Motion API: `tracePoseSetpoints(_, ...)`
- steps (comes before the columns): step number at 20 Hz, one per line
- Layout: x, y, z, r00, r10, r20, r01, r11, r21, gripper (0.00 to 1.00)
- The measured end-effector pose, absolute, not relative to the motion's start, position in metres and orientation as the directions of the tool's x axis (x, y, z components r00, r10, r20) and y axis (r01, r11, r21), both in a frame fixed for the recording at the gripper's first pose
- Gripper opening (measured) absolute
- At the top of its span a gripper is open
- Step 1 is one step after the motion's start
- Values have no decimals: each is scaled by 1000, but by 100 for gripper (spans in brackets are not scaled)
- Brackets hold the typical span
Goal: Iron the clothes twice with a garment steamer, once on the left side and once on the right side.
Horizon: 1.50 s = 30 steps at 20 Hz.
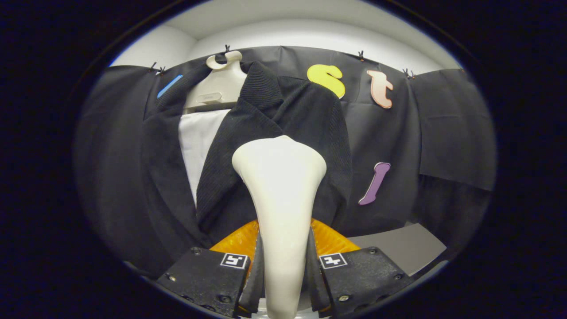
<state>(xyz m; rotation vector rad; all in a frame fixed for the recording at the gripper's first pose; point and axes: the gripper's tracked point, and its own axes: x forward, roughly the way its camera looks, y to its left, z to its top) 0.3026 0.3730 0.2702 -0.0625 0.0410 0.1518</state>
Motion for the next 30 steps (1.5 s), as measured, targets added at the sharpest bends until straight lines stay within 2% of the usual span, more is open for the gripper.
tracePoseSetpoints(14, 300, 375, 183, 985, 114, -129, -128, 986, -108, 45)
tracePoseSetpoints(30, 288, 352, 85, 967, 16, -253, -91, 953, -290, 46)
